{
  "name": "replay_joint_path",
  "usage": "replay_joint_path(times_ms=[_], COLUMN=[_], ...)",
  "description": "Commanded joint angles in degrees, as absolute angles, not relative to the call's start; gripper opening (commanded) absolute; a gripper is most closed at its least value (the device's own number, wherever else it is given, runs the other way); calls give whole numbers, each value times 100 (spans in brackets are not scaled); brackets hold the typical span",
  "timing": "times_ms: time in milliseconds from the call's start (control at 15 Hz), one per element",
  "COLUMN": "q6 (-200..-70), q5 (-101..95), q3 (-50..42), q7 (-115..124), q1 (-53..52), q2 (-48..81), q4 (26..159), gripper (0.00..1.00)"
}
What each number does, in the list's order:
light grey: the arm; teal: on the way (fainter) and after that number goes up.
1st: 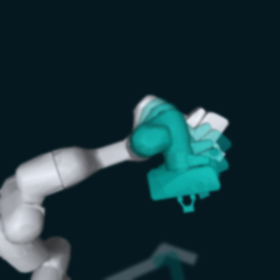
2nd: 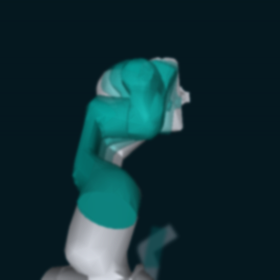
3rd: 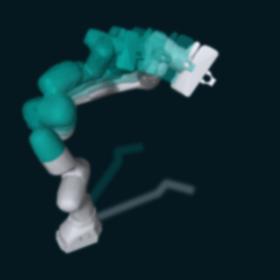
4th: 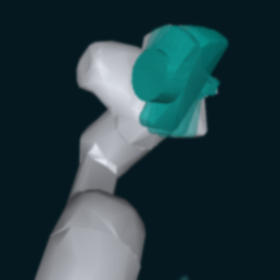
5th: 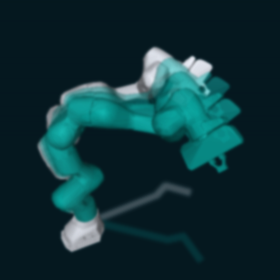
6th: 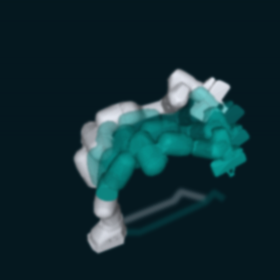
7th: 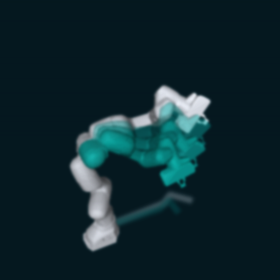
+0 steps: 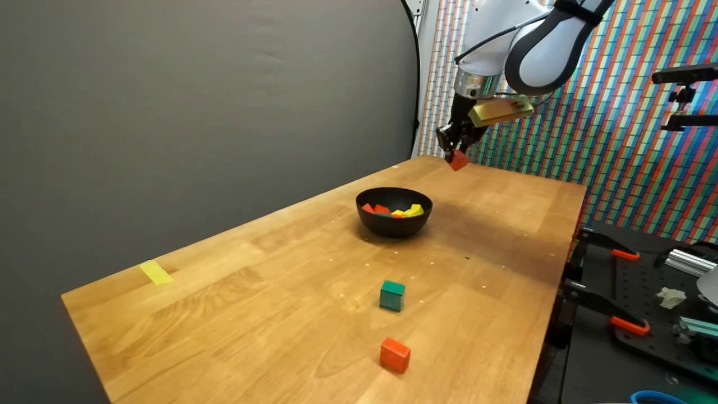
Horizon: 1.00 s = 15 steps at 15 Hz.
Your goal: Remove all the blocks from the bowl
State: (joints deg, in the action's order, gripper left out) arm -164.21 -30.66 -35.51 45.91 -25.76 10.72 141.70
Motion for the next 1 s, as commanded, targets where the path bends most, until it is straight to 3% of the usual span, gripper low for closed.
replay_joint_path(times_ms=[0,133,200,267,400,600,667,933], q6=[-16460,-16480,-16470,-16401,-16267,-16085,-16104,-16359], q5=[-2603,-2302,-2184,-2152,-2249,-2957,-3178,-3571], q3=[-2631,-2183,-2013,-1927,-1952,-2378,-2403,-2276], q7=[4491,4401,4362,4368,4446,4887,4954,4941], q1=[-1933,-1645,-1534,-1477,-1511,-1917,-1945,-2155], q2=[1330,1570,1654,1699,1667,1197,1042,399], q4=[14453,14479,14465,14432,14398,14442,14451,14444], gripper=[16,21,35,62,68,93,99,100])
